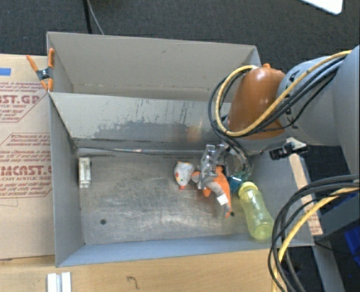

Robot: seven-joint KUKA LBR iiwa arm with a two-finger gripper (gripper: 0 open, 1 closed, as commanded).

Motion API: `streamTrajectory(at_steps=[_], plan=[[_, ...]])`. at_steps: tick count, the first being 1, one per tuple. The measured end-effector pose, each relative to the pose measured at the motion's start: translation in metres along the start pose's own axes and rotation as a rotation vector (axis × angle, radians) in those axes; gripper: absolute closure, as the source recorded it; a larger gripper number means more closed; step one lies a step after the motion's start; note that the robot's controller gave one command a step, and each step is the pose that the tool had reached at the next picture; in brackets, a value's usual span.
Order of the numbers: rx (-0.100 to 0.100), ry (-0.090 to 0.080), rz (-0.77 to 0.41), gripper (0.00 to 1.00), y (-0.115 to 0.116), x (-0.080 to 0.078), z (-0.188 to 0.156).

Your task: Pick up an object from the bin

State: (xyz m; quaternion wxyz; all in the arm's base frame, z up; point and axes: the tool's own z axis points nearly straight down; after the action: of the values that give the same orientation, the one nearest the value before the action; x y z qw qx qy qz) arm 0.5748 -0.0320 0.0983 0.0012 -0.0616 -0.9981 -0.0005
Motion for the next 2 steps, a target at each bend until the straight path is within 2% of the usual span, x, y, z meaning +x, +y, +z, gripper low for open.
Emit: streamTrajectory(at_steps=[1, 2], plan=[[0.0, -0.002, -0.017, 1.0, 0.003, -0.003, -0.047], [0.0, -0.004, 0.019, 1.0, 0.013, -0.001, -0.081]])
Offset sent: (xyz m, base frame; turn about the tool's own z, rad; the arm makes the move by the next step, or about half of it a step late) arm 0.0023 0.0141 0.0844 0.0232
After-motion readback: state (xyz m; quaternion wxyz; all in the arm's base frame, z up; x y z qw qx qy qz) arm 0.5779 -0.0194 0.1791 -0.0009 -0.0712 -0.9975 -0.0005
